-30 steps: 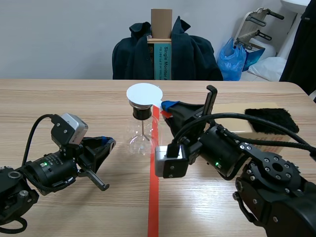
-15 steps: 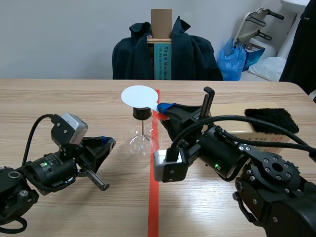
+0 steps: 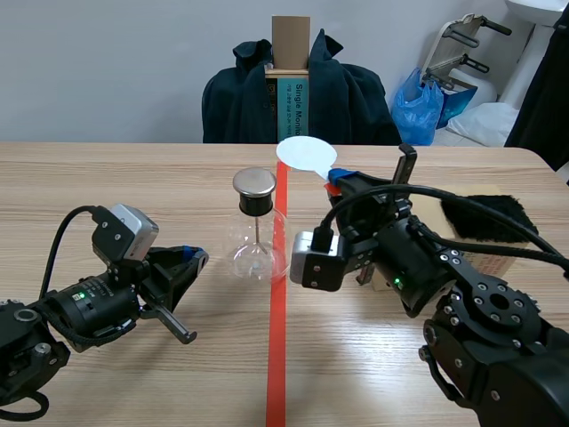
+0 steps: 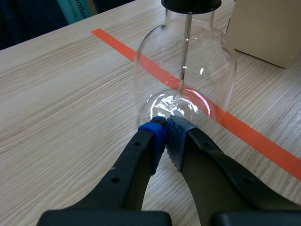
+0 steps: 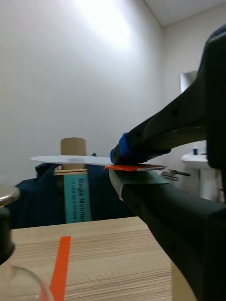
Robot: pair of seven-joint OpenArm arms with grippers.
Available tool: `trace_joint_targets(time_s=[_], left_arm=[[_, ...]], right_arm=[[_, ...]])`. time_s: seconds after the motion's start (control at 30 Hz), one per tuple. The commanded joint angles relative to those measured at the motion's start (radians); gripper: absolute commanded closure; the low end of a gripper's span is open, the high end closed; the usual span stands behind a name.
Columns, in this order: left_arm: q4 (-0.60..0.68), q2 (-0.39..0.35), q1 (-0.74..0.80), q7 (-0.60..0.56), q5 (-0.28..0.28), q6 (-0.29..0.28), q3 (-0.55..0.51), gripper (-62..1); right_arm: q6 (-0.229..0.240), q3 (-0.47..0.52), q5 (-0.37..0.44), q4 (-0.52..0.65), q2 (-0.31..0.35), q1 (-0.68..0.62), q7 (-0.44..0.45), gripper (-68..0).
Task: Do the electroscope experiment.
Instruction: 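Move the plate toward and away from the electroscope, then put the plate down on the right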
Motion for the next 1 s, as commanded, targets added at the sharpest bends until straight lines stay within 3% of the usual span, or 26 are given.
trace_joint_targets(time_s=[0.0,0.37,0.6,0.83,0.97], left_arm=[[0.021,-0.001,-0.005,-0.016,-0.01,-0.002,-0.004,-2.7],[0.022,-0.006,-0.005,-0.018,-0.01,-0.002,-0.004,-2.7],[0.028,-0.007,0.0,-0.018,-0.01,-0.002,-0.004,-2.7],[0.028,-0.016,0.019,-0.018,-0.01,-0.001,-0.004,-2.7],[0.082,-0.047,0.064,-0.018,-0.013,0.002,-0.006,-2.8]], right_arm=[[-0.014,0.006,0.006,0.017,0.002,0.014,-0.027,-0.8],[-0.015,0.007,0.007,0.017,0.003,0.011,-0.183,-0.8],[-0.159,0.032,0.074,0.059,0.05,0.003,-0.179,-0.8],[-0.174,0.065,0.203,0.226,0.139,-0.073,-0.18,-0.8],[-0.173,0.084,0.217,0.263,0.166,-0.12,-0.181,-0.8]])
